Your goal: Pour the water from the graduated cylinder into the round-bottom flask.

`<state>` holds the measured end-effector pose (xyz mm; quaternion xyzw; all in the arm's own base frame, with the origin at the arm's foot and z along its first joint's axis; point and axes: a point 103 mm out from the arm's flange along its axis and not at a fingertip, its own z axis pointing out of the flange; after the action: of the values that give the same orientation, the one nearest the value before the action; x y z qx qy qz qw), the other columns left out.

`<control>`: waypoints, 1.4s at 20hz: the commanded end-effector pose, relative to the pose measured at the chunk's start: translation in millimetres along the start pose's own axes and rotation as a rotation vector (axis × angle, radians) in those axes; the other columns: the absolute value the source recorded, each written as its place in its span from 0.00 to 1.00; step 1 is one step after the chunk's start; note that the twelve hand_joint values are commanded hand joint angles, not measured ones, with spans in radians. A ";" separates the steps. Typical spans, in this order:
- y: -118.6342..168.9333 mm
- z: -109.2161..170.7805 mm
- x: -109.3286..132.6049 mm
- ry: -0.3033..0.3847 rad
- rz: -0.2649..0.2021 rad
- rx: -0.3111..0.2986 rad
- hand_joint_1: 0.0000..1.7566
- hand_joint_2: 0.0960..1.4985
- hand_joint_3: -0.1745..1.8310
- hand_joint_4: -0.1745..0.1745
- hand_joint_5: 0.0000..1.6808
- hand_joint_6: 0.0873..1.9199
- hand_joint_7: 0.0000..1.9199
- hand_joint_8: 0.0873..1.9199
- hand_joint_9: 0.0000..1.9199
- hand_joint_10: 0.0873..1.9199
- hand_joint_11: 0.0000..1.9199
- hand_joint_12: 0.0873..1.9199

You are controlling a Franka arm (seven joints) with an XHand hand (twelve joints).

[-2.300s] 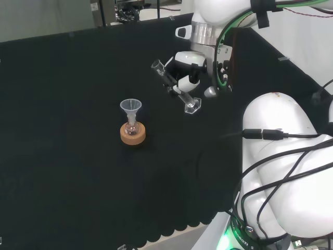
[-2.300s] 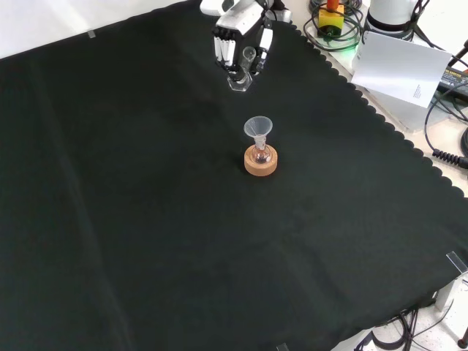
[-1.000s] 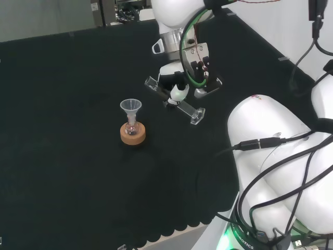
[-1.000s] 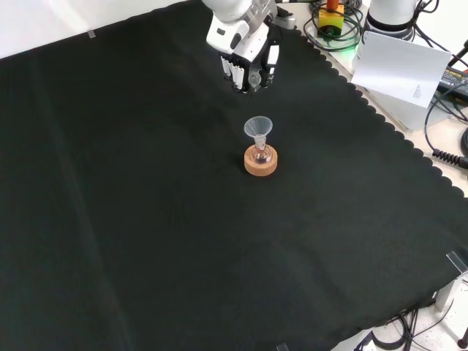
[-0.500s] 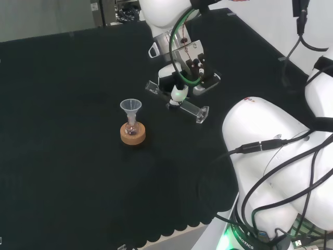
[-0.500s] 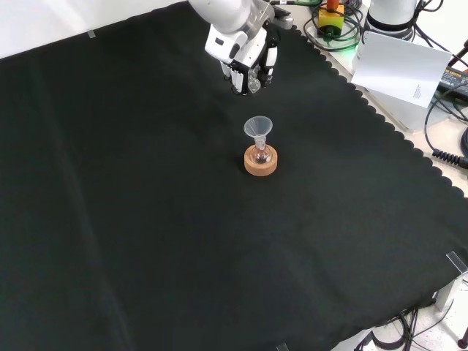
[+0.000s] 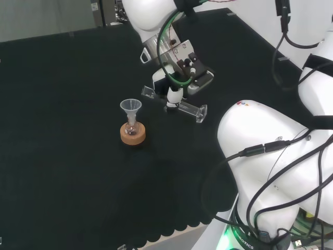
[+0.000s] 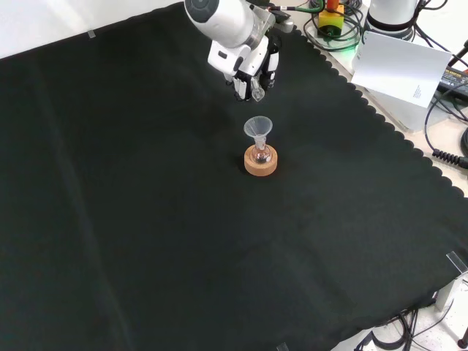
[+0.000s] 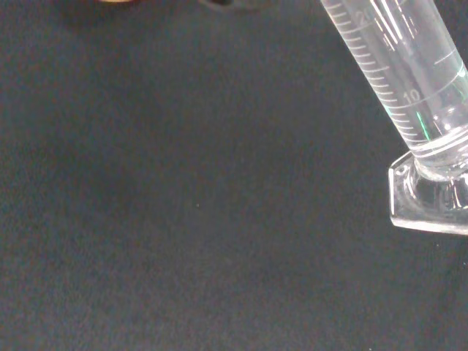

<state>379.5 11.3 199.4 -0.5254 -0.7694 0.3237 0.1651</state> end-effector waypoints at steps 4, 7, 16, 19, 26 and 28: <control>8.7 -4.8 -0.2 -0.047 0.025 0.105 0.72 0.72 0.09 0.00 0.58 0.49 0.53 0.48 0.75 0.00 0.60 0.44; 9.6 -6.7 1.5 -0.057 0.029 0.124 0.72 0.72 0.09 0.00 0.58 0.49 0.53 0.48 0.75 0.00 0.60 0.43; 9.2 -15.6 5.5 -0.113 0.056 0.182 0.72 0.72 0.09 0.00 0.59 0.48 0.53 0.48 0.75 0.00 0.60 0.43; 8.7 -16.8 6.8 -0.130 0.064 0.198 0.72 0.72 0.09 0.00 0.59 0.48 0.53 0.48 0.75 0.00 0.60 0.43; 9.0 -19.3 12.4 -0.148 0.082 0.228 0.72 0.72 0.09 0.00 0.59 0.48 0.54 0.47 0.75 0.00 0.60 0.43; 9.2 -20.2 13.4 -0.155 0.090 0.239 0.72 0.72 0.09 0.00 0.59 0.48 0.54 0.47 0.75 0.00 0.60 0.43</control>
<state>393.0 30.4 206.5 -0.5076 -0.7204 0.4473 0.1528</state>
